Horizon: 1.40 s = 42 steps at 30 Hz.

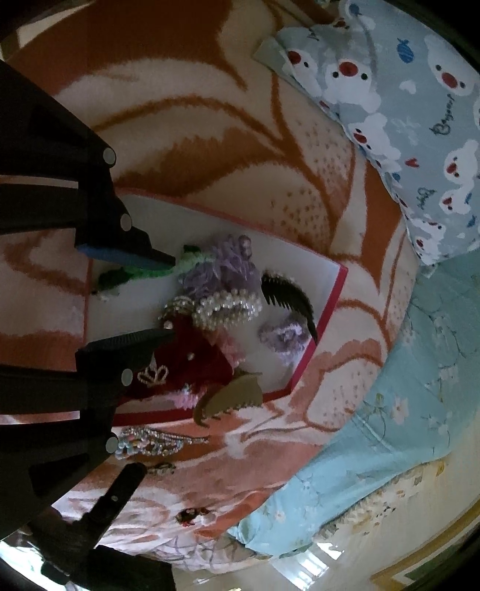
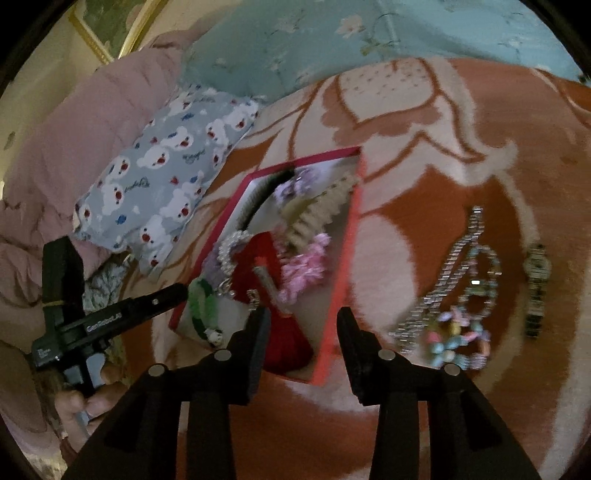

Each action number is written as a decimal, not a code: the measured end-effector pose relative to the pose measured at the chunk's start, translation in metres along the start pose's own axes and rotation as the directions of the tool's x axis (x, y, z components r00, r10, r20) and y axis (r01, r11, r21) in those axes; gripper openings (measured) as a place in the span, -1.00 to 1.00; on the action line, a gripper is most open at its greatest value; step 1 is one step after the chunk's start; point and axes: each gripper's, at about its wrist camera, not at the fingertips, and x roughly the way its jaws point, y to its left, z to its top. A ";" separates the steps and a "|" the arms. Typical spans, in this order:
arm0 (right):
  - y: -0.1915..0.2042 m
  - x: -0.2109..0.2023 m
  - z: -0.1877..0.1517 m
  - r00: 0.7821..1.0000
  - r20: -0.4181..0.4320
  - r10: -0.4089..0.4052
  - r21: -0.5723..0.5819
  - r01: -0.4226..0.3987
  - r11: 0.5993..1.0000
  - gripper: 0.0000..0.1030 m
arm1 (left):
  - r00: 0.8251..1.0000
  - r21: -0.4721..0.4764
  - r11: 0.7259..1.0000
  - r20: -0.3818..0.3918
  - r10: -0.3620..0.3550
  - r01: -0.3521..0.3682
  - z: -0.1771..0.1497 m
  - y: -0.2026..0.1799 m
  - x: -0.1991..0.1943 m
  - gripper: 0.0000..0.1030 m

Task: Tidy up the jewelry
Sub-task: 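Move both tools back to the jewelry beside the box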

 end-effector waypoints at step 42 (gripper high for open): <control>-0.129 -0.053 -0.002 0.959 0.043 -0.279 0.173 0.268 0.948 -0.23 | 0.975 0.276 0.946 -0.184 -0.121 0.169 -0.043 -0.150 0.050 -0.32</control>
